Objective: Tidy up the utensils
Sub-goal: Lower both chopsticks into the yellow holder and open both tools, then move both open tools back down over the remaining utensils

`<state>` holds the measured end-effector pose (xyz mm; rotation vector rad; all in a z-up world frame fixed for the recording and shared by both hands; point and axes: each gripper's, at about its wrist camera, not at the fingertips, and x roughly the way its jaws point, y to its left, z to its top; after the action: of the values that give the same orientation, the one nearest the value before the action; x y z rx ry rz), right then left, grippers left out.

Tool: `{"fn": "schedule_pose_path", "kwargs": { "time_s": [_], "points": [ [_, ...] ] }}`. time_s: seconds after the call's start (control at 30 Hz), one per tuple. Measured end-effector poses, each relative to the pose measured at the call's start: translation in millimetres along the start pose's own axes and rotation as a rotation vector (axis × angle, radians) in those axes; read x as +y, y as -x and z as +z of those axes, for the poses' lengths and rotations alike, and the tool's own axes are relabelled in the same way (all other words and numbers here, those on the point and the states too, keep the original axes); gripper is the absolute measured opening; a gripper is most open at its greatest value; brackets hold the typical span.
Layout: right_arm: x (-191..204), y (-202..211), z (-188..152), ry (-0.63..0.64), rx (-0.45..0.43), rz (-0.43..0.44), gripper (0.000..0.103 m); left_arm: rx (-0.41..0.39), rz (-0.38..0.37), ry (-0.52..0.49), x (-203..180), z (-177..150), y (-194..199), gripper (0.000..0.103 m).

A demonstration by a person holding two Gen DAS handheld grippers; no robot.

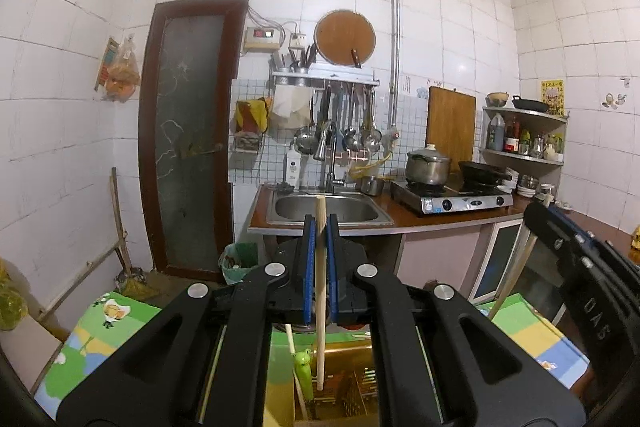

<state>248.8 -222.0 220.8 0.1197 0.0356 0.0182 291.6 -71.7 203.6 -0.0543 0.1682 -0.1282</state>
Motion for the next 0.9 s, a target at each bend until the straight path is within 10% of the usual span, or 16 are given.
{"fn": "schedule_pose_path", "kwargs": {
  "time_s": [0.37,0.4,0.47,0.57,0.9],
  "points": [
    [-15,-55,-75,0.023,0.189,-0.03,0.009,0.195,0.002,0.019,21,-70,-51,0.007],
    [-16,-56,-76,0.03,0.199,-0.042,0.015,0.205,0.005,0.017,23,-70,-49,0.011],
    [-19,-51,-76,0.03,0.22,-0.066,0.067,0.211,0.017,0.027,30,-68,-39,0.05],
    [-24,-32,-69,0.042,0.206,-0.107,0.067,0.166,0.055,0.045,43,-61,-9,0.085],
    [-30,55,-73,0.071,0.277,-0.114,0.088,0.232,0.145,0.05,84,-83,74,0.098]
  ]
}}
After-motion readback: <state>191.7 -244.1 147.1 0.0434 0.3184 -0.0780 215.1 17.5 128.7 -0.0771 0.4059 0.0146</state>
